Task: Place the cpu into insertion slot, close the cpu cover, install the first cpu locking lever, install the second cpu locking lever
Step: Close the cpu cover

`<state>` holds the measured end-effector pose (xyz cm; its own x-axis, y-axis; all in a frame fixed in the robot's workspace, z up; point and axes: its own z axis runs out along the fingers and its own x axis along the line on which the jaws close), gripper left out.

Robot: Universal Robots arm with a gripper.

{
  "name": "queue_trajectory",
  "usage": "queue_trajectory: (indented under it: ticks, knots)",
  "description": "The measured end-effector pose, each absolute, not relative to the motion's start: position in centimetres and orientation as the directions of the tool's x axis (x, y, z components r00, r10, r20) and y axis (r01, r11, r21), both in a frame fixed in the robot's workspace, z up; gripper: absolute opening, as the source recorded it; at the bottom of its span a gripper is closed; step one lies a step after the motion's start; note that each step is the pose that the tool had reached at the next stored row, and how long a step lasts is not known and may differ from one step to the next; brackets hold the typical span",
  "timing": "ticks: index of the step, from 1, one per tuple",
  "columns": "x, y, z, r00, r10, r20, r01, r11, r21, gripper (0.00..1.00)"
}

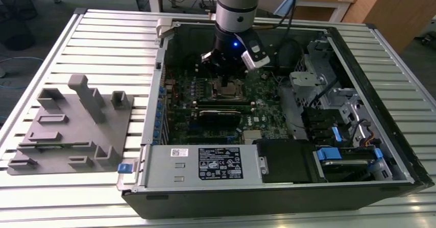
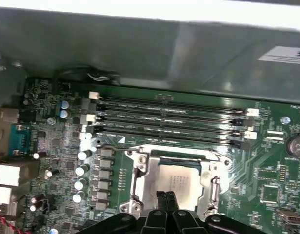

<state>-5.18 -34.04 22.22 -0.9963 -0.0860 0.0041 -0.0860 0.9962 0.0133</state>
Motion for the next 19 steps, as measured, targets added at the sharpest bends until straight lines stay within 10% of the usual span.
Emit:
queue_trajectory:
  ticks: [19]
  knots:
    - [-6.5, -34.0, 21.6, -0.997, -0.081, -0.008, -0.081, 0.997, 0.013, 0.11]
